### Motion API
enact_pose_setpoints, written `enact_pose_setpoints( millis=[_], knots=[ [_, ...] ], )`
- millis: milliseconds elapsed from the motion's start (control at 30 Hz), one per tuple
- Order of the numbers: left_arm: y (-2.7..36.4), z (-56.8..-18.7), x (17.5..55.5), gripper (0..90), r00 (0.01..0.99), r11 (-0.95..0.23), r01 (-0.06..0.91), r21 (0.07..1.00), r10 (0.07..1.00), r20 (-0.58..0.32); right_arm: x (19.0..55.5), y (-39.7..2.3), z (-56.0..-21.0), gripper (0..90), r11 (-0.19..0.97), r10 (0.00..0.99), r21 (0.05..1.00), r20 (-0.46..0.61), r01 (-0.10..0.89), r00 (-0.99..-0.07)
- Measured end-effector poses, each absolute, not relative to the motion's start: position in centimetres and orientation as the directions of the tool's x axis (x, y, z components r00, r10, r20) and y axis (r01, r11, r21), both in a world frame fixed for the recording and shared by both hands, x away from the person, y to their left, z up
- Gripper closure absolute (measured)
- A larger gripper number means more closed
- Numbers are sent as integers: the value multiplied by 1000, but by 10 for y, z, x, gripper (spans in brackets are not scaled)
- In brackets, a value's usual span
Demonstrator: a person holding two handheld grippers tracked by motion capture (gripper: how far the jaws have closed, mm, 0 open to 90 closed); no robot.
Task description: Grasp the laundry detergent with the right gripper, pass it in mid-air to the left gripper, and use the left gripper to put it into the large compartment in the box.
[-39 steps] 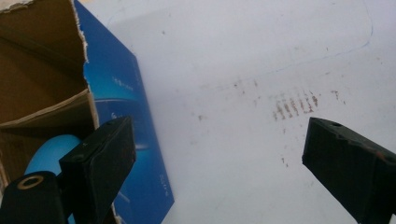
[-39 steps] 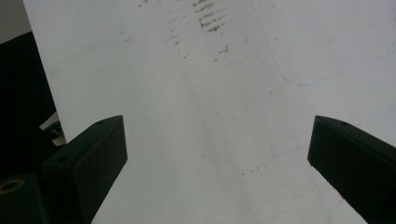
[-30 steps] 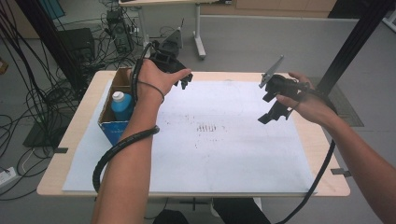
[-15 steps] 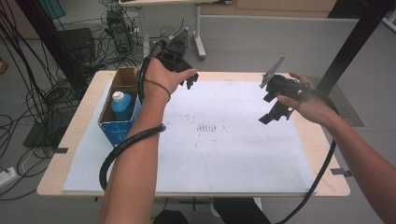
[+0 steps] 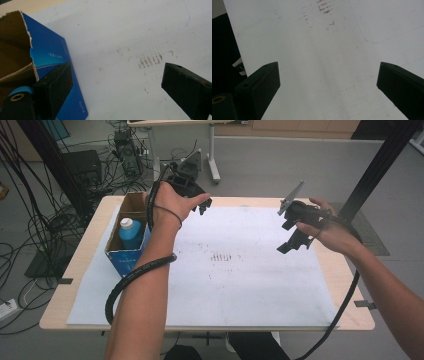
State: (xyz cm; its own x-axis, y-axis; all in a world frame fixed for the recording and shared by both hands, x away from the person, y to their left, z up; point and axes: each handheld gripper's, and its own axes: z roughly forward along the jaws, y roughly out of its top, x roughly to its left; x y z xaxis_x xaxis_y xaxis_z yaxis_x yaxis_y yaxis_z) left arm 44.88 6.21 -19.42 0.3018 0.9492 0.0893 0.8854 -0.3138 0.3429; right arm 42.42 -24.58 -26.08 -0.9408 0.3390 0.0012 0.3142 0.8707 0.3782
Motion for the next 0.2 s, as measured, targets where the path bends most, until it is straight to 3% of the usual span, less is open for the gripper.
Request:
enact_pose_setpoints(
  millis=[200],
  knots=[
    [62, -192, 447, 107, 306, -316, 883, 348, 948, 85, 423, -246, -262, 47, 872, 339, 376, -1, 313, -941]
  ],
)
